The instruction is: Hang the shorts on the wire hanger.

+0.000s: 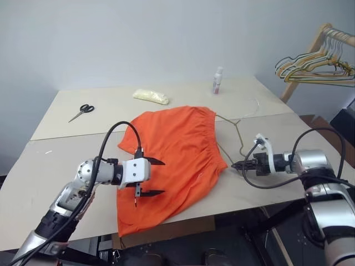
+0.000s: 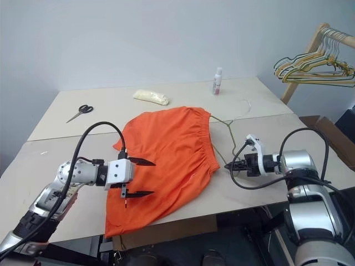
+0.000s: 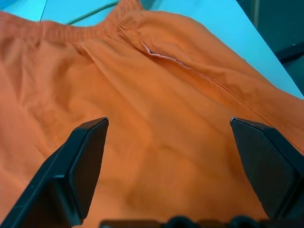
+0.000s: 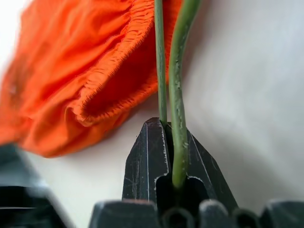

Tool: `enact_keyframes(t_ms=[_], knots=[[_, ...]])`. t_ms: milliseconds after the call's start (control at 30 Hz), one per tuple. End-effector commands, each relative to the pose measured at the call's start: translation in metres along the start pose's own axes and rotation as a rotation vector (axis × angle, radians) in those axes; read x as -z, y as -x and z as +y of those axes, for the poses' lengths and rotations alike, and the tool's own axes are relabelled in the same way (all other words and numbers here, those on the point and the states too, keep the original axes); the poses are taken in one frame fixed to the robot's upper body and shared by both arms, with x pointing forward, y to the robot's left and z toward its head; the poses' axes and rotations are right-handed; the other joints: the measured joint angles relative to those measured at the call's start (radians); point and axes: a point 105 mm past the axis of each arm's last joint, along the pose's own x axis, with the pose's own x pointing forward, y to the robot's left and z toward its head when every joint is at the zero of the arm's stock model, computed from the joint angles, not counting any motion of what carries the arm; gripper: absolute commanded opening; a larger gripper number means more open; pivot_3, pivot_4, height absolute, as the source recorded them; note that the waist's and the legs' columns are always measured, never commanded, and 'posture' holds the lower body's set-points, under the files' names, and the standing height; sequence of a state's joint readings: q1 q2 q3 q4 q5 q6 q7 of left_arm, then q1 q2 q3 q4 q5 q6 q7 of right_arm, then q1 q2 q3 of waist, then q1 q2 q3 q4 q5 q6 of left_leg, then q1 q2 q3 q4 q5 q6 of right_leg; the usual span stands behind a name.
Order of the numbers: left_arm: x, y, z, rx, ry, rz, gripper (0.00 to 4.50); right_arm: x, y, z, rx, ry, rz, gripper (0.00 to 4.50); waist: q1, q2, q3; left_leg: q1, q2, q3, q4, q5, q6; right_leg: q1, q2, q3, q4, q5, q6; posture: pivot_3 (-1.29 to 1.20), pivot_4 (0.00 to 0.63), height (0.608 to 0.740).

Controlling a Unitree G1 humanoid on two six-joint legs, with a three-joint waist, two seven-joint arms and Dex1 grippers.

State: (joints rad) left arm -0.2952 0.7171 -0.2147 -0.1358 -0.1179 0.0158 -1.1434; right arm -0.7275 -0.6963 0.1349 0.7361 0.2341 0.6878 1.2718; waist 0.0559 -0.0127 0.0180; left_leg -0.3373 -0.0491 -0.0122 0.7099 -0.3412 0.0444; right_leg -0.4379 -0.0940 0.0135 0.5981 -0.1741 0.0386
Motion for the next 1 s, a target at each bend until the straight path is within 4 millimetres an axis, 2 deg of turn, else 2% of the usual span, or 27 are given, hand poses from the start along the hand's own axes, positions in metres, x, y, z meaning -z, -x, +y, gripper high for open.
enact_keyframes(t_ms=[33,133,233,367,500,600,667,833,1000], knots=[[-0.006,0.007,0.015,-0.047,-0.064,-0.005,4.47,-0.033,0.014,0.006,0.069,0.22,-0.087,0.0,-0.005,0.0,0.0,0.0,0.0,0.0,0.0,0.0,0.0,0.0,0.0,0.0,0.0,0.0,0.0,0.09,0.0,0.74],[-0.011,0.012,0.032,-0.11,-0.085,-0.02,4.47,-0.043,0.017,0.015,0.085,0.344,-0.11,0.0,-0.01,0.0,0.0,0.0,0.0,0.0,0.0,0.0,0.0,0.0,0.0,0.0,0.0,0.0,0.0,0.08,0.0,0.74],[-0.023,0.021,0.065,-0.243,-0.126,-0.058,4.47,-0.048,0.018,0.022,0.113,0.476,-0.09,0.0,-0.008,0.0,0.0,0.0,0.0,0.0,0.001,0.001,-0.001,0.0,0.0,0.0,0.001,0.001,0.001,0.09,0.0,0.74],[-0.059,0.043,0.121,-0.432,-0.166,-0.187,4.47,-0.062,0.017,0.033,0.156,0.663,-0.097,0.0,-0.008,0.0,0.0,0.0,-0.001,-0.001,0.002,0.001,-0.001,0.001,0.001,0.0,0.001,0.002,0.002,0.09,0.0,0.74],[-0.091,0.053,0.147,-0.446,-0.215,-0.281,4.47,-0.073,0.019,0.042,0.152,0.781,-0.097,0.0,-0.013,-0.001,0.0,0.0,-0.004,0.0,0.002,0.001,-0.001,0.001,0.001,0.0,0.0,0.002,0.002,0.1,0.0,0.74],[-0.11,0.053,0.155,-0.411,-0.232,-0.338,4.47,-0.08,0.017,0.047,0.158,0.838,-0.093,0.0,-0.017,-0.001,0.0,0.0,-0.005,0.0,0.002,0.001,-0.001,0.001,0.001,0.001,-0.001,0.002,0.002,0.1,0.0,0.74],[-0.116,0.05,0.155,-0.344,-0.245,-0.336,4.47,-0.084,0.014,0.052,0.161,0.884,-0.086,0.0,-0.019,-0.001,0.0,0.0,-0.005,0.0,0.002,0.001,-0.001,0.001,0.001,0.001,-0.001,0.002,0.002,0.09,0.0,0.74],[-0.089,0.042,0.143,-0.124,-0.243,-0.137,4.47,-0.087,0.005,0.06,0.187,0.978,-0.048,0.0,-0.022,-0.001,0.0,0.0,-0.004,0.0,0.002,0.001,-0.001,0.001,0.003,0.001,-0.001,0.002,0.002,0.08,0.0,0.74],[-0.08,0.044,0.149,-0.079,-0.232,-0.034,4.47,-0.084,-0.002,0.06,0.222,1.04,0.007,0.0,-0.02,-0.001,0.0,0.0,-0.005,0.001,0.004,0.001,0.0,0.002,0.002,0.001,-0.001,0.002,0.002,0.08,0.0,0.74]])
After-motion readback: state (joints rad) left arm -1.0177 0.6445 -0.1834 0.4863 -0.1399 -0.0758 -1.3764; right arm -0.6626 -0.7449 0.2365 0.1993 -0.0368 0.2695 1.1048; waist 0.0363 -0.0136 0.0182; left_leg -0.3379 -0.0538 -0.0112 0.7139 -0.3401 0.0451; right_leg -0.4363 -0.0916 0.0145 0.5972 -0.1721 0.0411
